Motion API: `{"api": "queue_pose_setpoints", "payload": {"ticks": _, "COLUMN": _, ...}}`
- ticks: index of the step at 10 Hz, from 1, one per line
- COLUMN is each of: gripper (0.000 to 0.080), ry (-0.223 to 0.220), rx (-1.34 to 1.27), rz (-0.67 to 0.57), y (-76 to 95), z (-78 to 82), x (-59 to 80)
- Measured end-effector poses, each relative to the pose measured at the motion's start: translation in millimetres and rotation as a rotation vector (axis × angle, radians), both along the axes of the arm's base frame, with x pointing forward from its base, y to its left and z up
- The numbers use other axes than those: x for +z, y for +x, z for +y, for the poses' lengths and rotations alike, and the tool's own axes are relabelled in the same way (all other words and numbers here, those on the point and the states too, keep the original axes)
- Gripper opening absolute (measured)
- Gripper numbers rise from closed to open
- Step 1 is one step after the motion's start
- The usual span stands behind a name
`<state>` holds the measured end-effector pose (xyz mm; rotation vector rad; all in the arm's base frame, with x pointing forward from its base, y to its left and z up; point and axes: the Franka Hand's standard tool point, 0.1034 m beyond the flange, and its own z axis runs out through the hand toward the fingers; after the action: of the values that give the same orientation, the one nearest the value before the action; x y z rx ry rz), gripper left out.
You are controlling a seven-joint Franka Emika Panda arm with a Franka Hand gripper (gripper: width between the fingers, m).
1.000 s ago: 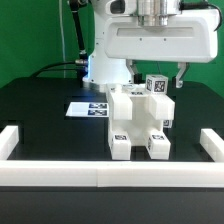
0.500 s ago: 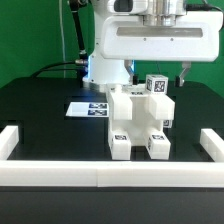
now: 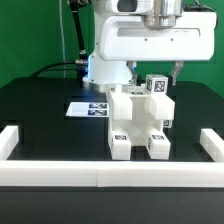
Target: Assemble chair
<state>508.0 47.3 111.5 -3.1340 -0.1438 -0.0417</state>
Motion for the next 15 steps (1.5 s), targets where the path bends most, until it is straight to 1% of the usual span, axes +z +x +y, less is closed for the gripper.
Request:
{"api": "queue_pose_setpoints", "payload": {"ticks": 1, "gripper": 0.0311, "ry": 0.0, "rx": 0.0, "rz": 0.0, "y": 0.0, "z": 0.0, "x": 0.0}}
{"api": "queue_pose_setpoints", "payload": {"ticks": 2, "gripper": 0.0285, "ry": 0.001, "rx": -0.029, "rz": 0.0, "y": 0.0, "z": 0.0, "x": 0.0}}
{"api": "queue_pose_setpoints", "payload": {"ticks": 3, "gripper": 0.0285, "ry": 0.001, "rx": -0.028, "rz": 0.0, "y": 0.0, "z": 0.0, "x": 0.0}}
{"api": "queue_pose_setpoints", "payload": {"ticks": 4, "gripper": 0.0285, "ry": 0.008, "rx": -0.101, "rz": 0.0, "y": 0.0, "z": 0.5, "x": -0.2}}
{"api": "queue_pose_setpoints", "payload": {"ticks": 5, "gripper": 0.0285, "ry": 0.019, "rx": -0.241, "rz": 0.001, "y": 0.2, "z": 0.6, "x": -0.1}}
{"api": "queue_pose_setpoints", "payload": {"ticks": 6, "gripper": 0.0285, "ry": 0.023, "rx": -0.293, "rz": 0.001, "y": 0.2, "z": 0.6, "x": -0.2}}
{"api": "queue_pose_setpoints", "payload": {"ticks": 8, "gripper": 0.0285, "ry": 0.044, "rx": -0.495, "rz": 0.006, "y": 0.1, "z": 0.1, "x": -0.3}}
{"api": "queue_pose_setpoints", "payload": {"ticks": 15, "gripper": 0.0287, "ry": 0.066, "rx": -1.105, "rz": 0.02, "y": 0.0, "z": 4.3, "x": -0.8}}
